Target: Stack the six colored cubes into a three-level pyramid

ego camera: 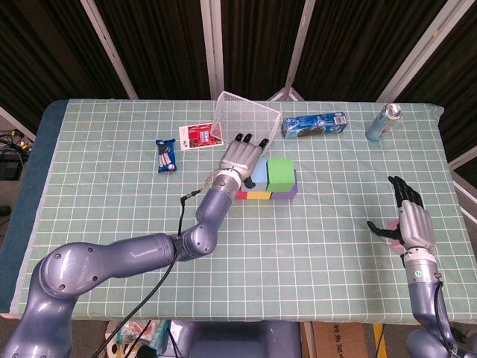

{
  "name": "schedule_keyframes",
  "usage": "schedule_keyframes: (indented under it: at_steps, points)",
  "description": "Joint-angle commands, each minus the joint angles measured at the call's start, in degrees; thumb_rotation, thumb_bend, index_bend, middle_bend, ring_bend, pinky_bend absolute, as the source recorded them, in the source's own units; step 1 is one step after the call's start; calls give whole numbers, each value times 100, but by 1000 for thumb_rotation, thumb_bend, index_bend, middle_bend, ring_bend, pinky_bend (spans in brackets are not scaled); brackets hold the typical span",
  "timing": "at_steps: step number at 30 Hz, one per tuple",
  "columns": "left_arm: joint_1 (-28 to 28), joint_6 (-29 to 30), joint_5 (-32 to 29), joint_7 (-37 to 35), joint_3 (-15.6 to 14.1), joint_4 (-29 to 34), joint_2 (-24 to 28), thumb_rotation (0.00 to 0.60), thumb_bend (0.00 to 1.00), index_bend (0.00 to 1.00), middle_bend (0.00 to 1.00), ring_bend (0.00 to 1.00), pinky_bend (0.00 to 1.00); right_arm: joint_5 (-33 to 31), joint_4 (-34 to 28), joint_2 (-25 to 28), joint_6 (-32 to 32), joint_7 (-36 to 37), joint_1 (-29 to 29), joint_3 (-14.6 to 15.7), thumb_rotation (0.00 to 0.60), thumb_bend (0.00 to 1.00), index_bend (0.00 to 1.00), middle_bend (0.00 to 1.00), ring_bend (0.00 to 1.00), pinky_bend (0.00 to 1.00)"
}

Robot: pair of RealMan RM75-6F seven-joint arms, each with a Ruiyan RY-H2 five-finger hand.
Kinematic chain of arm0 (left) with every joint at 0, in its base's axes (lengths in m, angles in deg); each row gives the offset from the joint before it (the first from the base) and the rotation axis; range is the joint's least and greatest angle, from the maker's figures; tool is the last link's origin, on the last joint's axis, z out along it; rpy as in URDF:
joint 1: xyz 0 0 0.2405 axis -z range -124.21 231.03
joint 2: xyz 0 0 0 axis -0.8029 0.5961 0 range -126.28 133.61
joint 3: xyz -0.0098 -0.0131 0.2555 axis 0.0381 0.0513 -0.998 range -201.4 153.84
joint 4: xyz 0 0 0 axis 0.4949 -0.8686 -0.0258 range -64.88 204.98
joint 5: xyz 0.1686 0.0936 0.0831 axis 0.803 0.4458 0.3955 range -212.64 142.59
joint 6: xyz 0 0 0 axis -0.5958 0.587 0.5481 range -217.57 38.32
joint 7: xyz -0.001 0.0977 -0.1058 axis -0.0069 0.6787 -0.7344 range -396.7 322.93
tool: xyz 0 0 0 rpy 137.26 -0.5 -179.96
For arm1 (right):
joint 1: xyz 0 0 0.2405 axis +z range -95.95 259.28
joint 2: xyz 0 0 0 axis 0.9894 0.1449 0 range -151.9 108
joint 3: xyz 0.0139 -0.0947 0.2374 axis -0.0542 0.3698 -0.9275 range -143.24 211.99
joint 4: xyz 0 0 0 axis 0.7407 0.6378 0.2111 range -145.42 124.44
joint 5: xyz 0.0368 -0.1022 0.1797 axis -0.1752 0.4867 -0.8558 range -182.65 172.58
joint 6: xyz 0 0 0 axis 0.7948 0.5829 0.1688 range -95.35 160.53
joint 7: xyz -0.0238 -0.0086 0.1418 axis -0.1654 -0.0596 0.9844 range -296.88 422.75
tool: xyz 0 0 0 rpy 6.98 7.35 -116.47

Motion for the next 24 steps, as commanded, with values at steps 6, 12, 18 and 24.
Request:
schedule_keyframes:
  at_steps: [6, 12, 18, 24]
  points:
    - [29, 4, -41, 41, -25, -43, -33, 600, 307, 26, 384, 22, 12, 0, -18, 13, 0, 22, -10, -1, 600, 236, 0, 0, 0, 0]
    - [41, 2, -46, 58, -33, -57, -47, 600, 307, 25, 385, 22, 12, -11, -31, 16, -25, 28, -4, 0, 600, 237, 0, 0, 0, 0]
    - [44, 6, -63, 100, -64, -71, -46, 600, 307, 25, 384, 22, 12, -13, -29, 13, -28, 26, -2, 3, 600, 236, 0, 0, 0, 0]
    - [44, 6, -36, 79, -40, -73, -36, 600, 307, 25, 383, 22, 12, -23, -41, 14, -47, 32, 2, 6, 600, 236, 0, 0, 0, 0]
